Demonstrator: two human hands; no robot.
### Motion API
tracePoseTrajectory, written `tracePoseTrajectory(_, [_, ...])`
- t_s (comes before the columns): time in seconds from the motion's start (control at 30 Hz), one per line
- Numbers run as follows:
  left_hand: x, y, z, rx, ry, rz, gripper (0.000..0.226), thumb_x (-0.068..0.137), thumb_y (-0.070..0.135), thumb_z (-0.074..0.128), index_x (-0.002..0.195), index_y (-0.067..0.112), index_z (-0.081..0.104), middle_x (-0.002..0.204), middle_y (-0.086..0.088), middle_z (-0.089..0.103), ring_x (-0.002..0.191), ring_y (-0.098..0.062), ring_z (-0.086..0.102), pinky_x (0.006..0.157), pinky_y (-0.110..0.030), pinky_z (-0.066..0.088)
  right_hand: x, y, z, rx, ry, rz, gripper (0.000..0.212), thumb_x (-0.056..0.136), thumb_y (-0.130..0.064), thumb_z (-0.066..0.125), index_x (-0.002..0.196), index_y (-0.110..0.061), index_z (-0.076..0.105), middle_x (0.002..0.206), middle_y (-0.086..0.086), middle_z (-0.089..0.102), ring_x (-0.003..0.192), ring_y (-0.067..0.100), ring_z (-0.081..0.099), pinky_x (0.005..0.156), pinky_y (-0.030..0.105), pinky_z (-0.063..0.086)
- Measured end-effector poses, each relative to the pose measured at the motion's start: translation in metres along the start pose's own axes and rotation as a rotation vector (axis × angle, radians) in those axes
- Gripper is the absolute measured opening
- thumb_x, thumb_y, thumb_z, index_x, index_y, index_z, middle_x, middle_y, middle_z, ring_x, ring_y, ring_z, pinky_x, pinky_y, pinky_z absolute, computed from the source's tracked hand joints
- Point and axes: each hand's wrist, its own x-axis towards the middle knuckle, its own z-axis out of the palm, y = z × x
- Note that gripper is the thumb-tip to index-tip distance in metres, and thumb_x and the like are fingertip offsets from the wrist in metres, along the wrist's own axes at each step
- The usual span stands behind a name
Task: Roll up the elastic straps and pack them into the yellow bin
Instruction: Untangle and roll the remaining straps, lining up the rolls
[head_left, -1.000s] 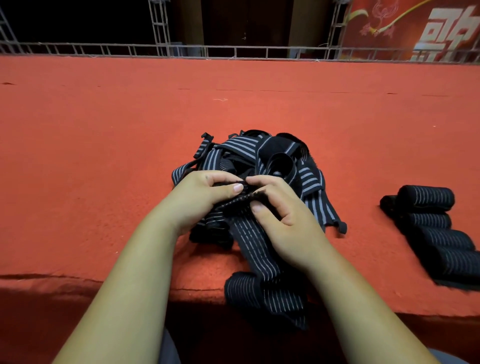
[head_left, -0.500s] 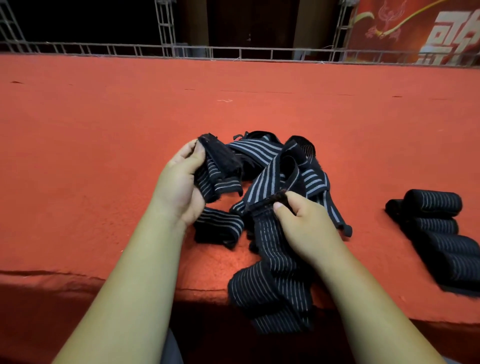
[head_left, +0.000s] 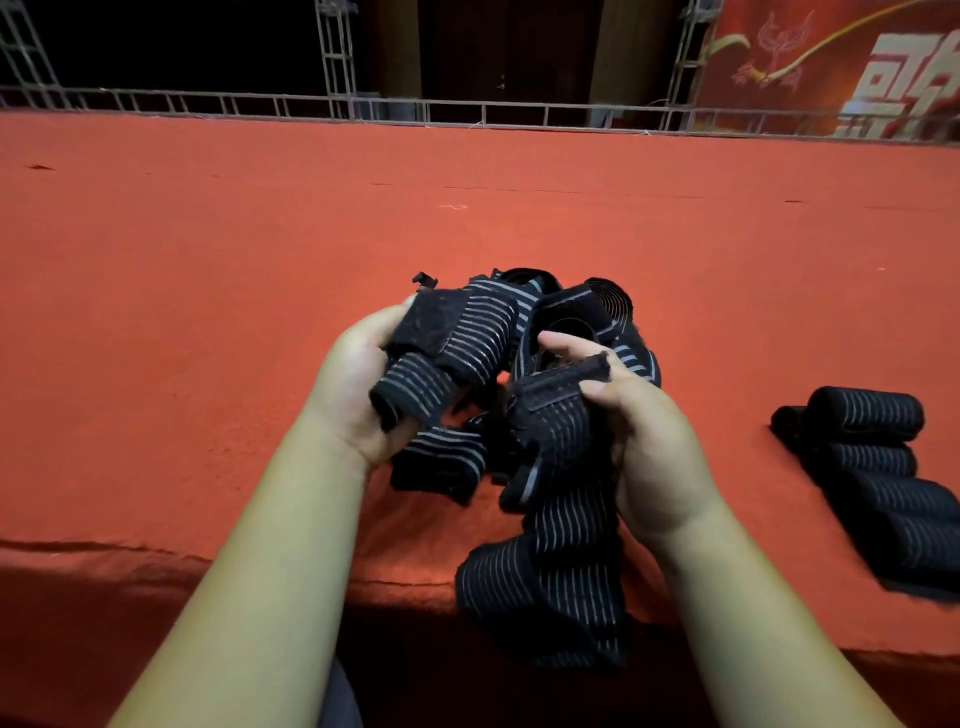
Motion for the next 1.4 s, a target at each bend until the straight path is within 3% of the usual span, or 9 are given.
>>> tracePoseTrajectory(0.17, [-0.010, 0.000, 0.013, -0.019, -0.127, -0.110, 0.035, 0.096, 0.022, 0.051, 0.073, 0.012, 0.076, 0.061, -0.002, 0.060, 0.056, -0.013, 0.060, 0.052, -0.021, 0.055, -0.002, 0.003, 0.005, -0.035, -0.100, 0.068, 0.057, 0.092, -0.018, 0.052, 0.147, -0.028, 0.066, 0.133, 0.016, 0.076, 0.129, 0.037, 0.069, 0.114, 0.052, 0.050])
tracePoseTrajectory(0.3, [-0.008, -0.003, 0.007, -0.028, -0.106, -0.171, 0.040, 0.108, 0.027, 0.044, 0.084, 0.013, 0.072, 0.056, 0.003, 0.046, 0.052, -0.009, 0.049, 0.045, -0.016, 0.048, -0.004, 0.006, 0.005, -0.094, -0.122, 0.141, 0.043, 0.094, -0.018, 0.055, 0.130, -0.016, 0.078, 0.126, 0.016, 0.079, 0.125, 0.038, 0.071, 0.118, 0.063, 0.046])
tracePoseTrajectory(0.5, [-0.005, -0.005, 0.008, 0.017, -0.037, -0.183, 0.052, 0.114, 0.042, 0.045, 0.113, 0.002, 0.079, 0.103, -0.022, 0.072, 0.077, -0.028, 0.076, 0.077, -0.040, 0.068, -0.002, 0.008, 0.003, 0.067, -0.120, 0.181, 0.051, 0.089, -0.019, 0.054, 0.135, -0.012, 0.075, 0.132, 0.022, 0.075, 0.124, 0.037, 0.071, 0.114, 0.058, 0.049])
tracePoseTrajectory(0.7, [0.009, -0.013, 0.002, -0.033, 0.187, -0.031, 0.054, 0.115, 0.041, 0.046, 0.152, 0.004, 0.057, 0.142, -0.025, 0.068, 0.128, -0.042, 0.069, 0.107, -0.065, 0.056, -0.002, 0.009, 0.001, 0.263, -0.042, 0.240, 0.042, 0.089, -0.022, 0.060, 0.122, -0.003, 0.077, 0.124, 0.023, 0.073, 0.108, 0.043, 0.066, 0.111, 0.087, 0.033])
tracePoseTrajectory(0.8, [0.013, -0.016, 0.000, -0.040, 0.263, 0.050, 0.046, 0.116, 0.034, 0.046, 0.146, 0.002, 0.060, 0.137, -0.024, 0.071, 0.127, -0.041, 0.070, 0.111, -0.064, 0.053, -0.003, 0.008, 0.001, 0.231, -0.034, 0.243, 0.039, 0.092, -0.026, 0.059, 0.121, -0.007, 0.077, 0.121, 0.024, 0.070, 0.112, 0.043, 0.062, 0.114, 0.081, 0.038])
tracePoseTrajectory(0.9, [0.017, -0.018, -0.001, -0.053, 0.268, 0.099, 0.042, 0.116, 0.031, 0.047, 0.142, 0.001, 0.061, 0.134, -0.025, 0.073, 0.125, -0.041, 0.071, 0.111, -0.064, 0.053, -0.007, 0.006, 0.004, 0.090, -0.075, 0.222, 0.028, 0.102, -0.024, 0.057, 0.111, -0.021, 0.082, 0.110, 0.014, 0.077, 0.101, 0.033, 0.071, 0.095, 0.052, 0.057])
tracePoseTrajectory(1.07, [0.012, -0.018, 0.003, -0.009, 0.266, 0.094, 0.038, 0.113, 0.028, 0.052, 0.139, 0.002, 0.063, 0.130, -0.025, 0.074, 0.121, -0.043, 0.073, 0.105, -0.064, 0.057, -0.011, 0.008, 0.004, -0.125, -0.021, 0.194, 0.025, 0.109, -0.011, 0.057, 0.117, -0.012, 0.081, 0.115, 0.013, 0.082, 0.099, 0.021, 0.076, 0.086, 0.032, 0.061])
tracePoseTrajectory(1.27, [0.004, -0.010, 0.009, 0.378, 0.304, 0.270, 0.013, 0.103, 0.010, 0.062, 0.093, 0.014, 0.069, 0.082, -0.002, 0.074, 0.073, -0.016, 0.068, 0.066, -0.033, 0.055, -0.011, 0.007, -0.005, -0.256, 0.030, 0.157, 0.035, 0.082, -0.021, 0.059, 0.108, -0.001, 0.072, 0.105, 0.015, 0.076, 0.097, 0.027, 0.068, 0.091, 0.047, 0.047])
tracePoseTrajectory(1.4, [-0.007, -0.004, 0.013, 0.579, 0.176, 0.315, 0.004, 0.086, 0.016, 0.062, 0.086, 0.013, 0.064, 0.091, 0.002, 0.074, 0.078, -0.020, 0.061, 0.070, -0.039, 0.047, -0.011, 0.001, -0.008, -0.077, 0.109, 0.095, 0.038, 0.091, -0.017, 0.057, 0.122, -0.018, 0.080, 0.122, 0.010, 0.080, 0.112, 0.023, 0.074, 0.096, 0.043, 0.054])
